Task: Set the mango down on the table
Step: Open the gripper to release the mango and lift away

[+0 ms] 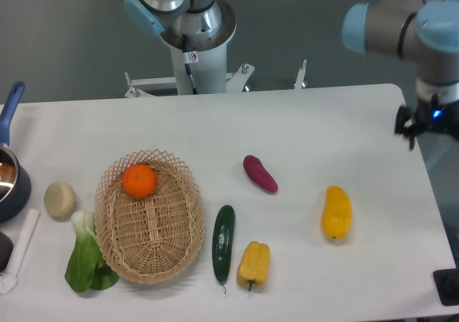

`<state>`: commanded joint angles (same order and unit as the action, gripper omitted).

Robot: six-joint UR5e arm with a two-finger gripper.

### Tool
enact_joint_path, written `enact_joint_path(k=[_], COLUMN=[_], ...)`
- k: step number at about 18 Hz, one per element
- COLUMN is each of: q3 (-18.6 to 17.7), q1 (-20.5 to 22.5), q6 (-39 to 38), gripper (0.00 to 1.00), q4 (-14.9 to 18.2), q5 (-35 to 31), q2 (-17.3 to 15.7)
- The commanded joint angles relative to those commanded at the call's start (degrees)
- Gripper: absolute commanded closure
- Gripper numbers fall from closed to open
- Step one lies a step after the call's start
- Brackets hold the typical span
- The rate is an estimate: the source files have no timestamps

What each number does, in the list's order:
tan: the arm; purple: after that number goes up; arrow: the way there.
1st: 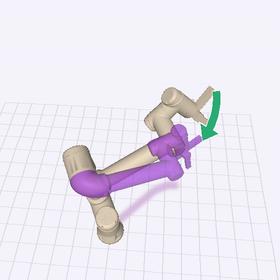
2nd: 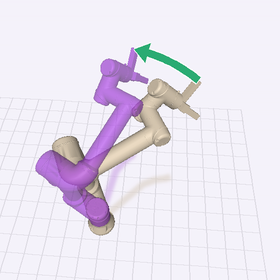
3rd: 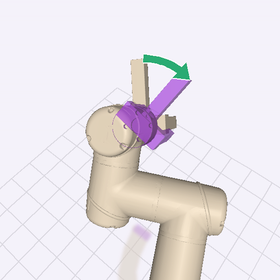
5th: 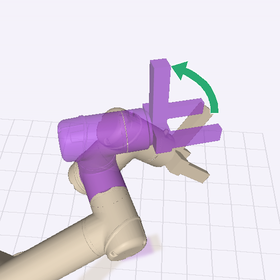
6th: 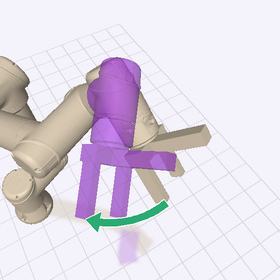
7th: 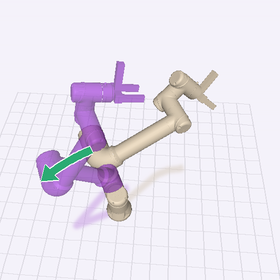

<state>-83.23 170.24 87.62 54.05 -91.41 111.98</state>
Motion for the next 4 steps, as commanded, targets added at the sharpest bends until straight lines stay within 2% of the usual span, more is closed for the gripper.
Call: enact_joint_path(k=[4], q3=[-0.2], q1=[1.6], q6=[0.1], gripper=[0.0], q4=[1.8], q5=[0.1], q2=[-1.9])
